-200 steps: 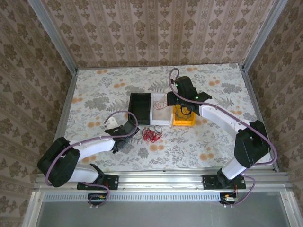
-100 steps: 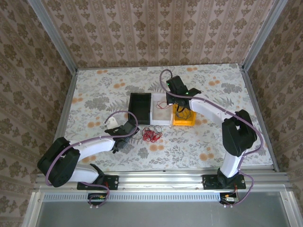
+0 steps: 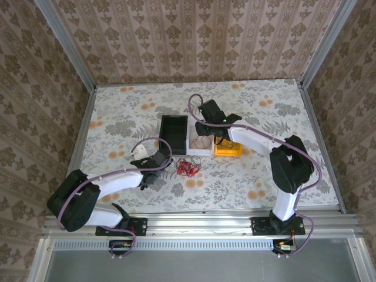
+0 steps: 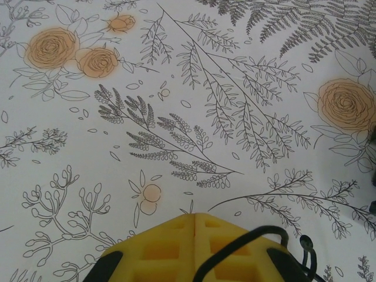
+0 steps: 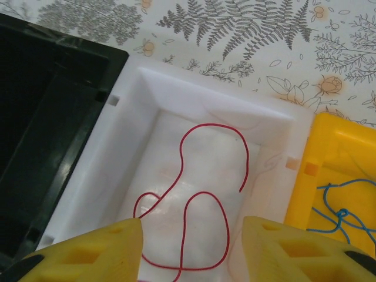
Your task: Untangle the cables
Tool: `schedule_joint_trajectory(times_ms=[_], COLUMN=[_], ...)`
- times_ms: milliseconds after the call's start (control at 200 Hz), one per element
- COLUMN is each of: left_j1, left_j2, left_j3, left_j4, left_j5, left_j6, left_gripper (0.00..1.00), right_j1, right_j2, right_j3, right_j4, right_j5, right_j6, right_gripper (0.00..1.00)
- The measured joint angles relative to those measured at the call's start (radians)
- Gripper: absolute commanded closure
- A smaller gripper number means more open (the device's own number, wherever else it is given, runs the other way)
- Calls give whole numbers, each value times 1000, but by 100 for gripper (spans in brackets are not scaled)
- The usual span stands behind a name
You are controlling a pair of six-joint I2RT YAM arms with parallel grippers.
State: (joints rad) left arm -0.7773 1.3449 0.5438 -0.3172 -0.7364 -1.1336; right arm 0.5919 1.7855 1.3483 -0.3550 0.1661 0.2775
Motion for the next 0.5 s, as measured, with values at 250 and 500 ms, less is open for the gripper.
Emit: schedule_joint_trajectory(times_ms=[250, 500], left_j1=[0, 0], left_j2=[13, 35], left_j3=[4, 13], left_j4=[51, 76], left_j5=[24, 41], left_j6=[47, 62], left_gripper=[100, 100], right_j1=[43, 193], right_j2=[-207, -192], right_j3=[-171, -306], right_j4=[15, 3], right_j5=[-208, -381], right_j6=[-27, -48], right_gripper=[54, 56])
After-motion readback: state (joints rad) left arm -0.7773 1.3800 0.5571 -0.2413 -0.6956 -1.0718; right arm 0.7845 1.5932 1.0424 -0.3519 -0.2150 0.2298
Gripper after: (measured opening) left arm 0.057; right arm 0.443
